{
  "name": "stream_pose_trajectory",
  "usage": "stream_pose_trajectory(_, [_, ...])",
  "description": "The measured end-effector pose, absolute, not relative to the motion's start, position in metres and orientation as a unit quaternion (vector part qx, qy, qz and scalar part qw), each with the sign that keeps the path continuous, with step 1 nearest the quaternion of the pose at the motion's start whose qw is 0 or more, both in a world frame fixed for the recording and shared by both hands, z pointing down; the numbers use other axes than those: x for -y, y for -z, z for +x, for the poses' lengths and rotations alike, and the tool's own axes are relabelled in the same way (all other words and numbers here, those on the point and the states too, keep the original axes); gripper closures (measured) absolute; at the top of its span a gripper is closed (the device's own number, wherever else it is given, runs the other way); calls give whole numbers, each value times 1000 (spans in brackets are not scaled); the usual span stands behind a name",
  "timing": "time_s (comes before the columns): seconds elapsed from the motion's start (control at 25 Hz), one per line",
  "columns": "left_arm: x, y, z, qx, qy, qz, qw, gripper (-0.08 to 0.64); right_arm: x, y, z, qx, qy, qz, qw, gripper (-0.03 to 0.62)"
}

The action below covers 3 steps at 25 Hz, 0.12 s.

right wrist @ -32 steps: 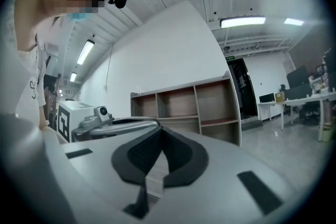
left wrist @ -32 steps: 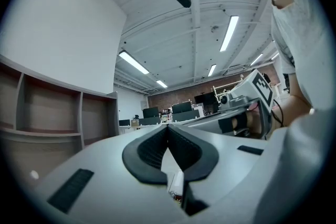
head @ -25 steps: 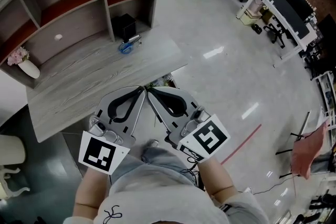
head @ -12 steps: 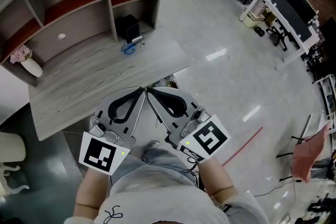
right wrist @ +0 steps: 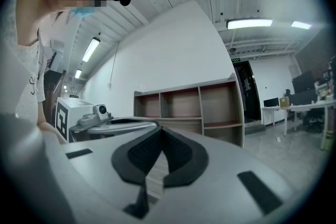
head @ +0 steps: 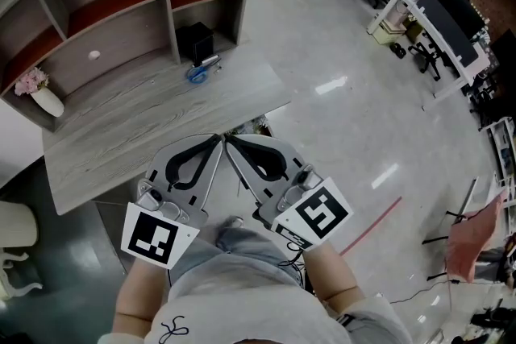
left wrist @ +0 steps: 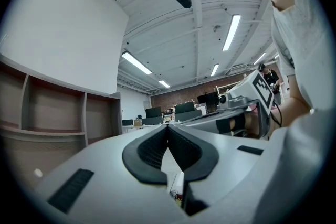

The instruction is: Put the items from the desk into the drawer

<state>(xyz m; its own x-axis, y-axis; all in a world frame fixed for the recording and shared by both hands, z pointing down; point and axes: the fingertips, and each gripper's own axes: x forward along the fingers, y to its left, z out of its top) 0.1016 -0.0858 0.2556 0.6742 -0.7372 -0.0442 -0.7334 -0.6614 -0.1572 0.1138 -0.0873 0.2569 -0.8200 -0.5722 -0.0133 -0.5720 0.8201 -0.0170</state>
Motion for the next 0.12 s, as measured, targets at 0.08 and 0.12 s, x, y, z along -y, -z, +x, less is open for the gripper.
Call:
stream_pose_trajectory(0.08, [86, -257, 102, -403, 14, -911, 80, 550, 87, -257, 115, -954, 7, -300, 9, 586])
stream_pose_trajectory(0.12, [85, -258, 103, -404, 15, -911, 79, 550, 87, -258, 116, -954, 8, -300, 9, 586])
